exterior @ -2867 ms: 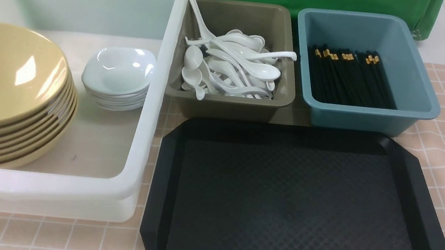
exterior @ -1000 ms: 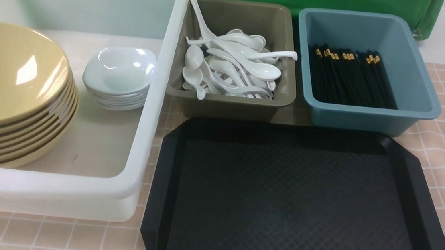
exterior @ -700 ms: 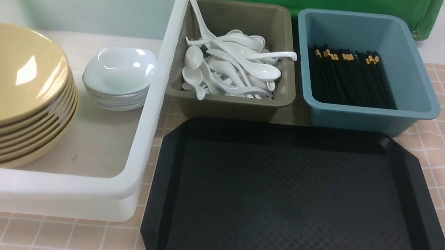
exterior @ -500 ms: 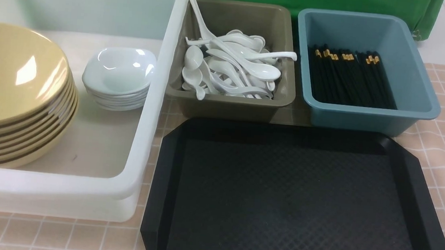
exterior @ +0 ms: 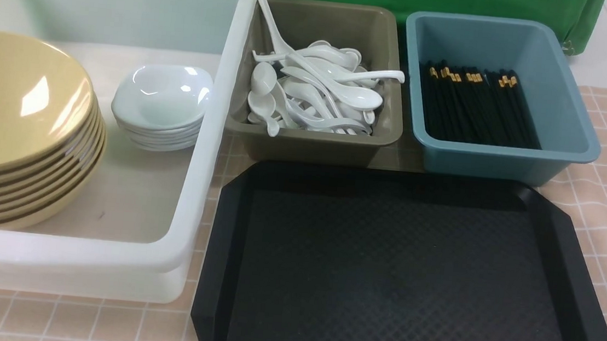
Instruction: On brown table put chopsticks spoon bowls plates into blue grey white boxes.
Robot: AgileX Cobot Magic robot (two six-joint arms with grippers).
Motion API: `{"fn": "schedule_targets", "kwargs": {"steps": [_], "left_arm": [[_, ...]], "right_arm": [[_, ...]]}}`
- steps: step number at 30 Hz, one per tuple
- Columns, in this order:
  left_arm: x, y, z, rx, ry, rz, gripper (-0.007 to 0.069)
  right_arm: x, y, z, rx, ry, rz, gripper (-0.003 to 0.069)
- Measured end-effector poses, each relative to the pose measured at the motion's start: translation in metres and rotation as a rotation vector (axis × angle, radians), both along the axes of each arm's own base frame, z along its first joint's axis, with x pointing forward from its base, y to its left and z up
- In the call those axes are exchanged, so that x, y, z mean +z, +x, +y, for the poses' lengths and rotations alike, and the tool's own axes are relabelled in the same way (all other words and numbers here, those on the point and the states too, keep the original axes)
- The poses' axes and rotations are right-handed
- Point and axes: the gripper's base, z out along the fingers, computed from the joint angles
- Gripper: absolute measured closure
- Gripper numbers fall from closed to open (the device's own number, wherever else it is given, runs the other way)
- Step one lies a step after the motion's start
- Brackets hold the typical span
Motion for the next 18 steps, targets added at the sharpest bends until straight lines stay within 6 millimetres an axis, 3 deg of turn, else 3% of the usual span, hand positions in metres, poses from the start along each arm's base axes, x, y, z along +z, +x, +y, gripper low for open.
{"fn": "schedule_targets", "kwargs": {"steps": [18], "left_arm": [[0.0000, 0.0000, 0.0000, 0.000, -0.001, 0.000, 0.0623]], "right_arm": [[0.0000, 0.0000, 0.0000, 0.000, 0.000, 0.000, 0.0552]]}}
